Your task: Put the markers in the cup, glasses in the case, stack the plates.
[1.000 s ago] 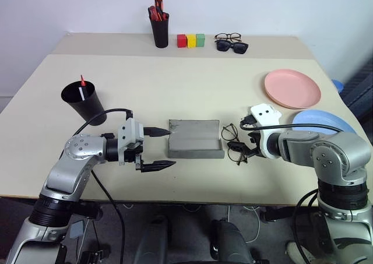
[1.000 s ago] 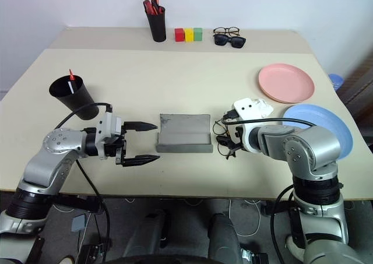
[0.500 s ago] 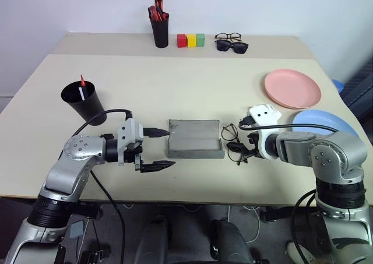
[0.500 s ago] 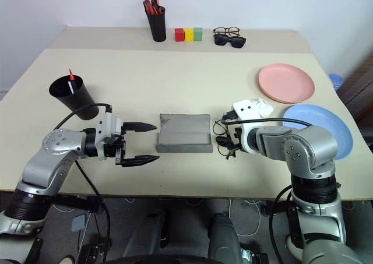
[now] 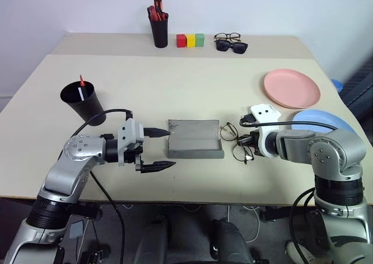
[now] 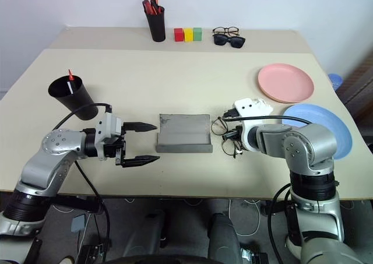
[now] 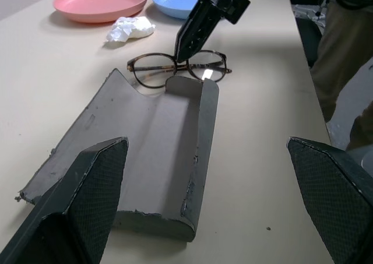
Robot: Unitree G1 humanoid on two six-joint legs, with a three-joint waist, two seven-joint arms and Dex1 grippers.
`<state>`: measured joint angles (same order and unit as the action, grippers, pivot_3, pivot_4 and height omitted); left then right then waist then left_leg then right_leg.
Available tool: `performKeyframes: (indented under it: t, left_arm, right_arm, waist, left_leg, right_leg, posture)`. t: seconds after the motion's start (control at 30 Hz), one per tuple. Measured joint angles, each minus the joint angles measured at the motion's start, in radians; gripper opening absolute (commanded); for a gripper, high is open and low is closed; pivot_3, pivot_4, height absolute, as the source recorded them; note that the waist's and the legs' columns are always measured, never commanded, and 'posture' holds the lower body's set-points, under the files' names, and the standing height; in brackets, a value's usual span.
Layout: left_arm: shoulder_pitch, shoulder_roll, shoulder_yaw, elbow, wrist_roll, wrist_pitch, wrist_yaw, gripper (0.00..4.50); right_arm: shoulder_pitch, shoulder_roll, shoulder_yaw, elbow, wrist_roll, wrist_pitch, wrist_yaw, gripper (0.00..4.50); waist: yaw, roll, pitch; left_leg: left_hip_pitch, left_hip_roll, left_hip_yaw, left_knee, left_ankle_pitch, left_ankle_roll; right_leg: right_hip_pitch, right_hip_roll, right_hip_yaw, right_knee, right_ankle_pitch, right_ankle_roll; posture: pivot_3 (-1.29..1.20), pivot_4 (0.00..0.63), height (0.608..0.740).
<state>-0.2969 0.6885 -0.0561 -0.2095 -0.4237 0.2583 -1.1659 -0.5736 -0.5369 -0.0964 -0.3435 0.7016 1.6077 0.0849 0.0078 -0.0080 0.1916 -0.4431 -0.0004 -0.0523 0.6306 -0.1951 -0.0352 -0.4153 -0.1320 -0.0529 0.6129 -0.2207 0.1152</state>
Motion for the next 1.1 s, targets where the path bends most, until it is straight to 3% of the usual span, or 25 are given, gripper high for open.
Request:
performKeyframes:
  t: [0.37, 0.53, 0.67, 0.83, 1.1]
  left_arm:
    - [0.012, 0.008, 0.009, -0.002, -0.001, 0.000, 0.011, 4.50]
    - [0.018, 0.003, 0.013, 0.000, 0.000, -0.013, 0.021, 4.50]
    - [0.027, -0.027, 0.036, 0.032, 0.018, -0.111, 0.043, 4.50]
    - [0.028, -0.002, 0.044, 0.065, 0.007, -0.113, 0.009, 4.50]
    - [0.066, 0.035, 0.083, 0.072, -0.004, -0.109, -0.012, 4.50]
  right_arm:
    - [-0.020, -0.046, 0.000, 0.004, -0.052, -0.013, 0.042, 0.06]
    - [-0.103, -0.084, 0.001, -0.001, -0.121, -0.191, 0.083, 0.06]
    - [-0.160, -0.001, 0.031, -0.007, -0.148, -0.299, 0.104, 0.06]
    - [-0.175, 0.111, 0.109, -0.008, -0.156, -0.326, 0.106, 0.06]
    - [-0.164, 0.142, 0.152, -0.062, -0.148, -0.284, 0.135, 0.06]
  waist:
    - [0.001, 0.001, 0.000]
    - [-0.005, 0.001, 0.001]
    - [-0.019, 0.001, 0.001]
    - [-0.022, 0.002, 0.001]
    - [-0.021, 0.002, 0.001]
  left_leg:
    - [-0.002, 0.000, 0.001, 0.000, 0.000, 0.000]
    - [-0.003, 0.000, 0.001, -0.002, 0.000, 0.000]
    - [-0.003, 0.000, 0.001, -0.003, 0.000, 0.000]
    - [-0.003, 0.000, 0.001, -0.003, 0.000, 0.000]
    - [-0.003, 0.000, 0.000, -0.003, 0.000, 0.000]
  right_leg:
    - [-0.003, 0.000, 0.000, 0.000, 0.000, 0.000]
    - [-0.005, 0.000, 0.000, 0.000, 0.000, 0.000]
    - [-0.005, 0.001, 0.000, 0.000, 0.000, 0.001]
    - [-0.005, 0.001, 0.000, 0.002, 0.000, 0.001]
    - [-0.005, 0.000, 0.000, 0.001, 0.000, 0.000]
  posture:
    - [0.00, 0.150, 0.740]
    - [0.00, 0.150, 0.740]
    - [0.00, 0.150, 0.740]
    - [0.00, 0.150, 0.740]
    - [0.00, 0.150, 0.740]
